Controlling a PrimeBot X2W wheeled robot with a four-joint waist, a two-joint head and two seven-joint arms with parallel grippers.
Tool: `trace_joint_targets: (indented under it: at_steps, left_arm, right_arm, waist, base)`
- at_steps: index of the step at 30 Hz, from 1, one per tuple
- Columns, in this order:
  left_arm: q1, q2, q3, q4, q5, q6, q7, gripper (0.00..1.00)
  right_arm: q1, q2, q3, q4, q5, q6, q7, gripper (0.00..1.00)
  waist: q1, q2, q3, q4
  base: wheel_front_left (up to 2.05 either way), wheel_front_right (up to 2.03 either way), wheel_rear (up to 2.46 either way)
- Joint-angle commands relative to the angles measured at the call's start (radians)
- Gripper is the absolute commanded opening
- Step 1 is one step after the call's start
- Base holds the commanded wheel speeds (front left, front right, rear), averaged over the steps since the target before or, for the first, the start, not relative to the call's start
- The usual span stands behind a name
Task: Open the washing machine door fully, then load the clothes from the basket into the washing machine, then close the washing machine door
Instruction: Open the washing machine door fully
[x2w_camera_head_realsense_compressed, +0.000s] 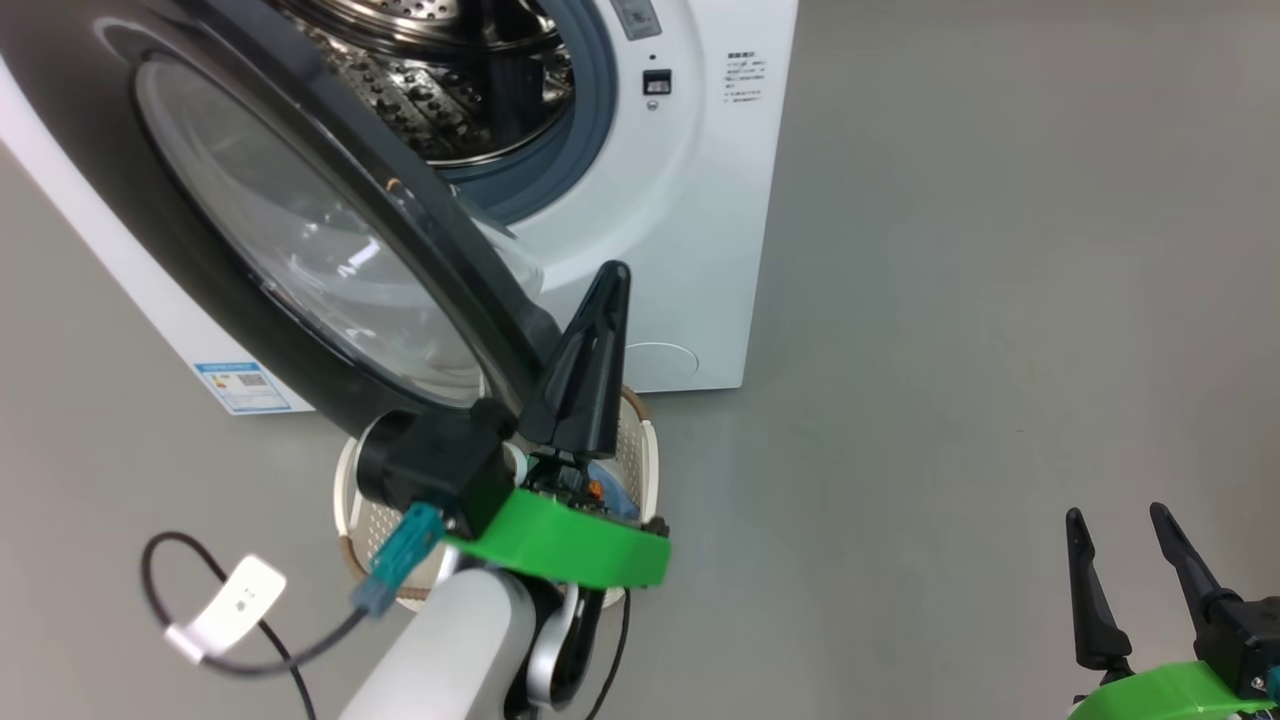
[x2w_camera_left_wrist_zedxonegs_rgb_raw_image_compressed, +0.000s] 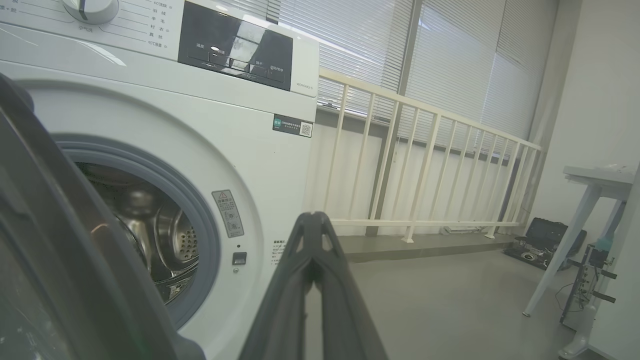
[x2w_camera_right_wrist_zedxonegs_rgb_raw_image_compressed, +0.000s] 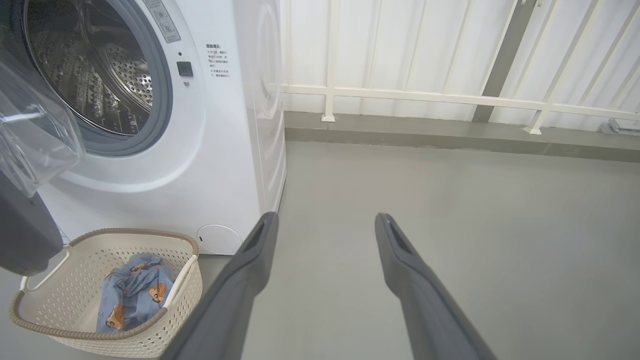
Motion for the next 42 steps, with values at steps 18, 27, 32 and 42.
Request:
trace_joint_targets:
  at_steps: [18,27,32,42]
  left_arm:
    - [-0.139,0.01,-0.026,0.339,-0.23,0.046,-0.03,0.0]
    - [-0.147,0.01,-0.016,0.416,-0.246,0.05,-0.042,0.0]
    - [-0.129,0.01,0.017,0.424,-0.226,0.053,-0.043,0.0]
    - [-0.086,0.01,0.047,0.404,-0.181,0.047,-0.043,0.0]
  right_arm:
    - [-0.023,-0.018,0.027,-0.017,-0.007,0.007,0.01,1.0]
    - [-0.014,-0.017,0.015,-0.02,-0.006,0.007,0.013,1.0]
    - [-0.008,-0.016,0.008,-0.022,-0.004,0.007,0.012,1.0]
    - [-0.004,-0.014,-0.008,-0.027,0.001,0.007,0.017,1.0]
  waist:
    - [-0.0001,-0.0001,-0.014,-0.021]
    - [-0.0001,-0.0001,-0.017,0.0]
    - [-0.0001,-0.0001,-0.023,0.017]
    - [-0.0001,-0.0001,-0.026,0.065]
  base:
    - [0.0,0.0,0.0]
    - [0.0,0.0,0.0]
    - [0.0,0.0,0.0]
    - [0.0,0.0,0.0]
